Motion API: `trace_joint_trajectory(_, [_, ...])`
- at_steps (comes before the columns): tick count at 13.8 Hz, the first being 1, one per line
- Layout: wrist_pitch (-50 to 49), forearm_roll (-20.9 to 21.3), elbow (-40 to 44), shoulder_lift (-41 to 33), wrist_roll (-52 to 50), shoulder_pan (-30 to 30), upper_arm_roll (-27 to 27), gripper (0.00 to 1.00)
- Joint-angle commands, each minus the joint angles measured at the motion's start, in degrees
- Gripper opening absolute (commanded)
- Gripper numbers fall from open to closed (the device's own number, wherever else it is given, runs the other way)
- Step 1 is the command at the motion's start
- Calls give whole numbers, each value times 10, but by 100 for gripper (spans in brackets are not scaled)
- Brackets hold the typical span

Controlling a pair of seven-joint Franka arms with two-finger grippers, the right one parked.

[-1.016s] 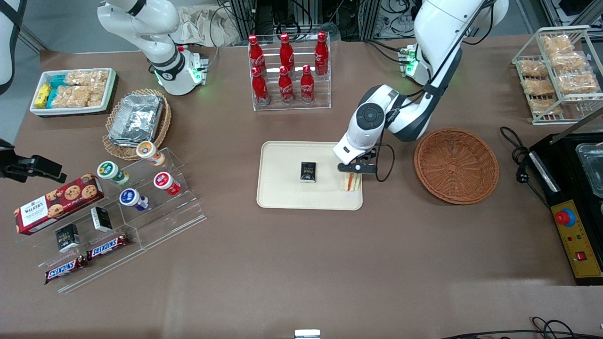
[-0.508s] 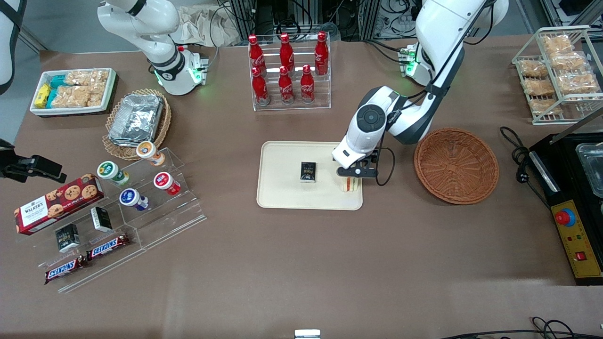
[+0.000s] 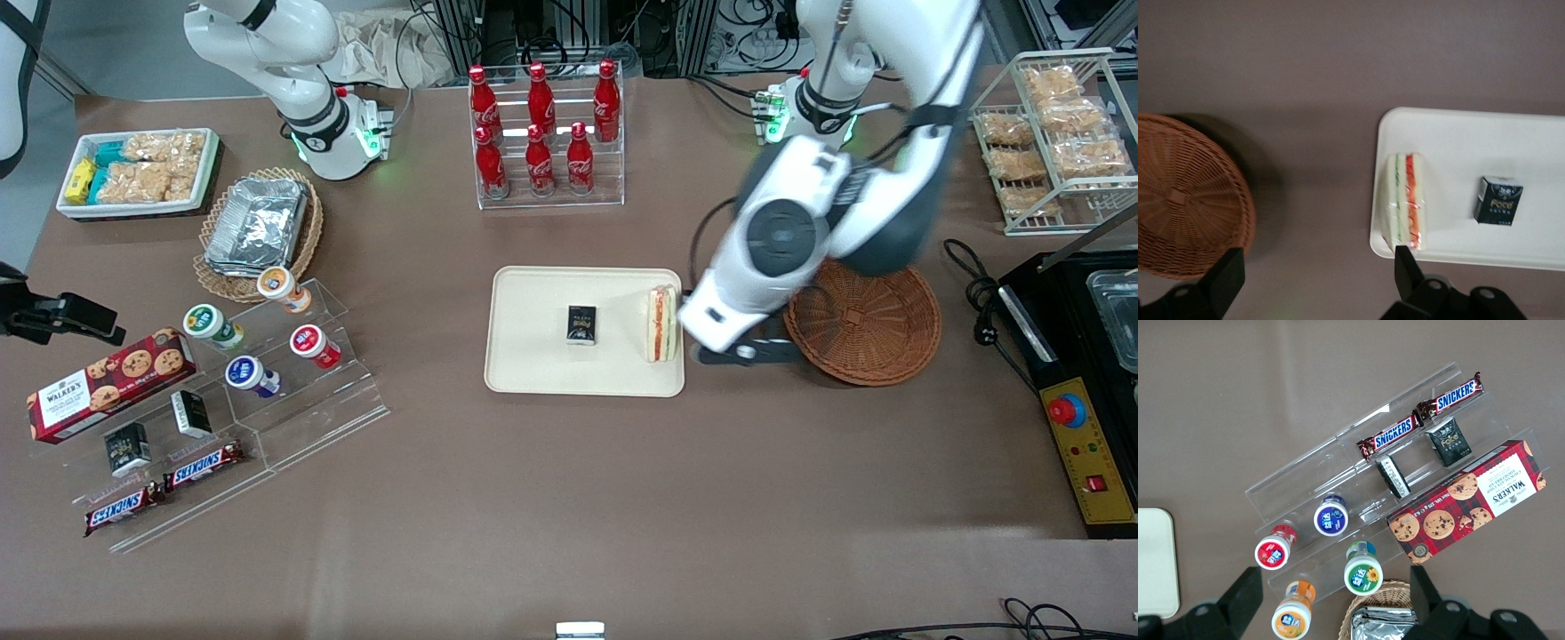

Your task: Place sandwich from basket to tray

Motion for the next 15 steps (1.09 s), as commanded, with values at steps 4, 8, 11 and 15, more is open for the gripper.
trace_joint_trajectory(4, [-101, 5, 46, -46, 144, 96, -7, 100])
trace_joint_trajectory(8, [-136, -30, 29, -110, 280, 180, -6, 100])
trace_joint_trajectory(11, [-96, -38, -65, -195, 329, 216, -2, 100])
trace_joint_trajectory(15, [-73, -36, -129, -256, 342, 137, 108, 100])
